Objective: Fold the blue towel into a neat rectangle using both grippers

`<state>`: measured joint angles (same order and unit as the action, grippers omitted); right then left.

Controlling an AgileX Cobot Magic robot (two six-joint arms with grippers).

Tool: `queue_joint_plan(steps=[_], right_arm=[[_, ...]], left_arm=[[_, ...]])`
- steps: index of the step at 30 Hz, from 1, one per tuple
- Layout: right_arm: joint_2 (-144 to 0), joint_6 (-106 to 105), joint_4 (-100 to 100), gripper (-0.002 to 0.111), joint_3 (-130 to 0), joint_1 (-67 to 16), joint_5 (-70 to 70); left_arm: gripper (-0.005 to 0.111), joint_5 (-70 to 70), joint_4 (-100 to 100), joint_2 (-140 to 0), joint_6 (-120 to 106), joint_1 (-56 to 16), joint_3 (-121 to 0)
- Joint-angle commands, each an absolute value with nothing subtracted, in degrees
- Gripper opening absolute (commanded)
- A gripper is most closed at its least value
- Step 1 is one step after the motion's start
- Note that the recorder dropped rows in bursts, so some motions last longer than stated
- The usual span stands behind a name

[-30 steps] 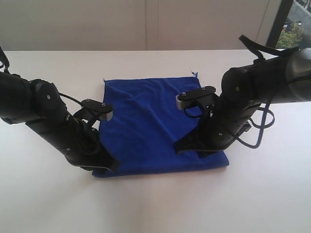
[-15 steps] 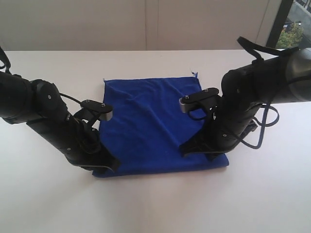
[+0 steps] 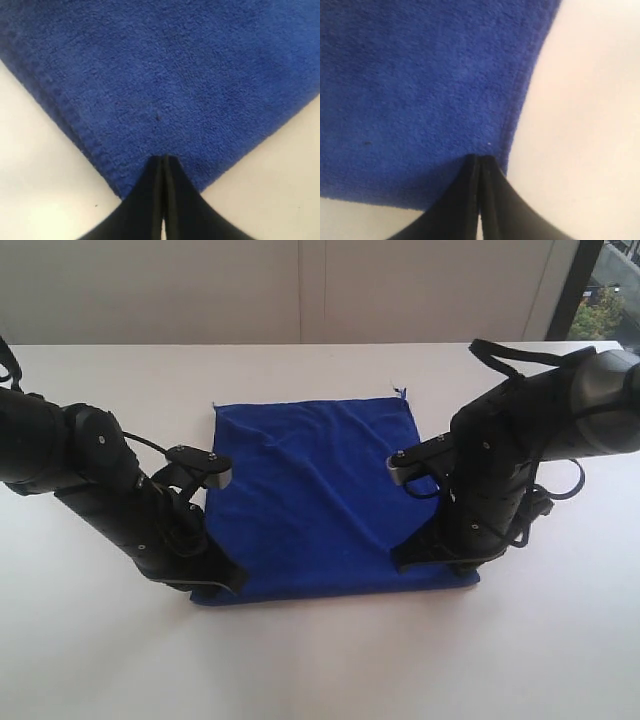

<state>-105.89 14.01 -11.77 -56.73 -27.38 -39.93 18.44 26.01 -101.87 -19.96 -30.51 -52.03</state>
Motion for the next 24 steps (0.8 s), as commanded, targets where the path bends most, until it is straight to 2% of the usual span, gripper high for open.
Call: queue_joint_plan(steps=[1, 24], right_arm=[[-106.3, 15.3, -13.1, 0.000, -56.5, -26.8, -42.2], [-106.3, 12.0, -3.8, 0.000, -56.5, -26.9, -43.6]], left_arm=[[0.000, 19.8, 24.1, -103.4, -19.7, -30.5, -51.4], [0.000, 19.0, 15.9, -103.4, -19.7, -29.8, -51.5]])
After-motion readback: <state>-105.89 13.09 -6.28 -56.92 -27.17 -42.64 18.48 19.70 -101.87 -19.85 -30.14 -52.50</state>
